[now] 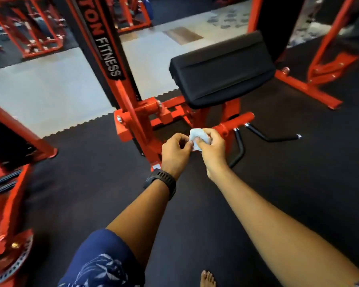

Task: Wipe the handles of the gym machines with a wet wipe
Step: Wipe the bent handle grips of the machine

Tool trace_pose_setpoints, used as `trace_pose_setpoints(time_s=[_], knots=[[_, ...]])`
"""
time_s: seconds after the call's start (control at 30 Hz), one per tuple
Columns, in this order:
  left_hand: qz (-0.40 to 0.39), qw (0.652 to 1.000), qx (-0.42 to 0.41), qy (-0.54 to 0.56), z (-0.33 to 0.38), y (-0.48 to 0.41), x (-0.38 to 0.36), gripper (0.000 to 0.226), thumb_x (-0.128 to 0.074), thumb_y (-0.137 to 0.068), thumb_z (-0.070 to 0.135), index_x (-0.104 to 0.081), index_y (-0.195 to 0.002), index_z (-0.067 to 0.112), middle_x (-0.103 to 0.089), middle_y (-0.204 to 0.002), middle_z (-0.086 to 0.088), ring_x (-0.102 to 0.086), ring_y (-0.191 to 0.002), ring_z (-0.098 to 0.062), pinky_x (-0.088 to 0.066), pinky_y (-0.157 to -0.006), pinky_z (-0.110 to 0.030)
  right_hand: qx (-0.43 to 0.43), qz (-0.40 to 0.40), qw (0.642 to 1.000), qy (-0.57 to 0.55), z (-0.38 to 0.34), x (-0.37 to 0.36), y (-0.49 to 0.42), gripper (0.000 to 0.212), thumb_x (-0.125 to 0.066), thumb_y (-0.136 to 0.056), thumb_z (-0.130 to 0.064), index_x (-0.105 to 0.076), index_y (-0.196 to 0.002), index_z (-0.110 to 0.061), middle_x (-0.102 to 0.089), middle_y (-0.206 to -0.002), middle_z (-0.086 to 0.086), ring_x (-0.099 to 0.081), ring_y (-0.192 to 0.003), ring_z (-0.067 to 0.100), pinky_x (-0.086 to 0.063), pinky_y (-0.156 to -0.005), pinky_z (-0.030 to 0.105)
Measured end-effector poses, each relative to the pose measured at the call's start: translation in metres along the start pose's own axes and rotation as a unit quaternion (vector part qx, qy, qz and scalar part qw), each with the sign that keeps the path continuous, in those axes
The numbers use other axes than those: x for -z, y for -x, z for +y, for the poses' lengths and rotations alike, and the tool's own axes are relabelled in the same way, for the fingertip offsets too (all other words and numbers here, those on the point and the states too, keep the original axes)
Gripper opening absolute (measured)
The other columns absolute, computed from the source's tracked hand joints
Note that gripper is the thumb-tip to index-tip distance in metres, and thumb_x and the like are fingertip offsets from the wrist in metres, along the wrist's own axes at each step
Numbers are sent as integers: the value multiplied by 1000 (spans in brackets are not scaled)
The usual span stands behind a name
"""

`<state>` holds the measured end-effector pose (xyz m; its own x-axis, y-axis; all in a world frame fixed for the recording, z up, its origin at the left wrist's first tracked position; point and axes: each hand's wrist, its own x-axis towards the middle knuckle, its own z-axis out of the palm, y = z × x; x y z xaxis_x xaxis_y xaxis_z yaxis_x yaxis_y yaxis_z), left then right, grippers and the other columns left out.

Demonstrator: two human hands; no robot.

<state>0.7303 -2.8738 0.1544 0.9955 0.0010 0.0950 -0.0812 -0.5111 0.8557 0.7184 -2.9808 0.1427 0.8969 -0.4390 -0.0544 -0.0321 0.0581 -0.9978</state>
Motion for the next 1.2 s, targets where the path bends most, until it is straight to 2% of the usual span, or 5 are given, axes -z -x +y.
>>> trace_pose_setpoints(time_s=[0.47, 0.73, 0.87, 1.03, 1.2], knots=[[-294, 951, -75, -60, -59, -123, -152, 5, -64, -95, 18, -66, -92, 19, -63, -80, 14, -57, -73, 2, -39, -62, -9, -108, 244, 963, -38, 100, 43, -111, 17, -69, -86, -5, -62, -99, -14, -66, -91, -3, -63, -79, 7, -54, -67, 21], [-412, 880, -173, -159, -111, -217, -243, 8, -59, -97, 20, -66, -98, 17, -66, -95, 1, -60, -86, -16, -48, -78, -31, -111, 317, 941, 52, 188, 48, -200, 12, -72, -89, -16, -60, -88, -16, -63, -83, -10, -61, -76, 8, -54, -67, 29], [-416, 810, -315, -269, -139, -264, -288, 18, -61, -93, 21, -68, -110, 19, -65, -115, -4, -56, -110, -26, -46, -93, -46, -78, 342, 930, 113, 232, 58, -243, 11, -73, -89, -19, -63, -84, -18, -63, -76, -13, -59, -69, 0, -46, -58, 22], [-383, 714, -408, -421, -160, -321, -322, 62, -58, -94, 37, -36, -149, 20, -25, -161, -5, -15, -151, -28, -22, -118, -49, -16, 332, 926, 177, 274, 74, -295, 13, -76, -86, -17, -66, -94, -14, -66, -93, -3, -58, -76, 3, -43, -63, 5], [-403, 682, -413, -450, -190, -344, -345, 96, -57, -93, 51, 4, -160, 19, 17, -167, -1, 18, -153, -21, 6, -121, -39, 41, 300, 919, 254, 311, 77, -332, 17, -69, -92, -30, -65, -99, -15, -60, -107, -4, -58, -90, 1, -46, -75, 9]])
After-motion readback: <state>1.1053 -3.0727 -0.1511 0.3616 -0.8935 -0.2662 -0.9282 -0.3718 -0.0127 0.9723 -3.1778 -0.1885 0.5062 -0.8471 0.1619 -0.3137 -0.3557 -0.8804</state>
